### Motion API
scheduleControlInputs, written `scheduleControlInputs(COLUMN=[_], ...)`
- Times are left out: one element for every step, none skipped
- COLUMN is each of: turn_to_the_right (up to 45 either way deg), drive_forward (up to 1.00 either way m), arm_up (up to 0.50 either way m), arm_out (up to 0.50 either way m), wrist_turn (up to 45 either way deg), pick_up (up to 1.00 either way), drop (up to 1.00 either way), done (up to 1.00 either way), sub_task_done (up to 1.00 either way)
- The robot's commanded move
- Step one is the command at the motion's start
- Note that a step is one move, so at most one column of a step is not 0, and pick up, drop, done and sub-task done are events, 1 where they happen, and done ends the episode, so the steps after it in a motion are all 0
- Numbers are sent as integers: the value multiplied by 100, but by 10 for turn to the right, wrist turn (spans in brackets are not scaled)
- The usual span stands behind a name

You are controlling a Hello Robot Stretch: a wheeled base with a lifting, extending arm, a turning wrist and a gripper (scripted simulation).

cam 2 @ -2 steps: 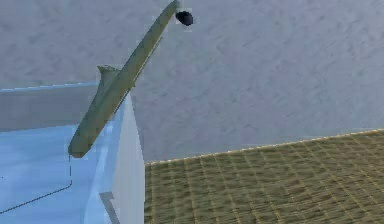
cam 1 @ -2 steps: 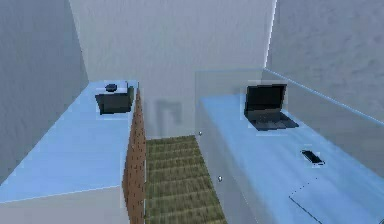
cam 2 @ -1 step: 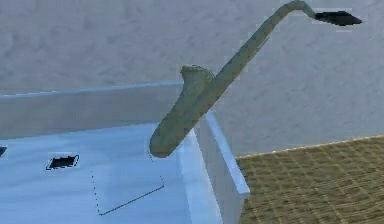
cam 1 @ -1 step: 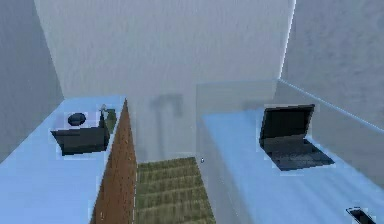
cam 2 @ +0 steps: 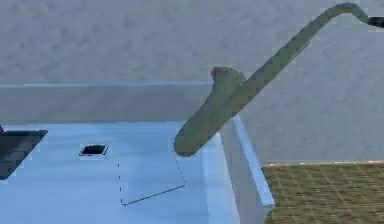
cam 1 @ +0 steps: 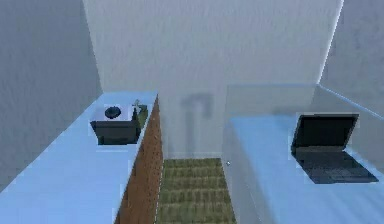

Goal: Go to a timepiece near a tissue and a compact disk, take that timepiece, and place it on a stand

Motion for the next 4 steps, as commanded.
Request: scheduleControlInputs(turn_to_the_right=[0,-450,-450,-450], drive_forward=[75,0,0,0], arm_up=[0,0,0,0], arm_out=[0,0,0,0], wrist_turn=[0,0,0,0], pick_up=[0,0,0,0], drop=[0,0,0,0], done=[0,0,0,0], sub_task_done=[0,0,0,0])
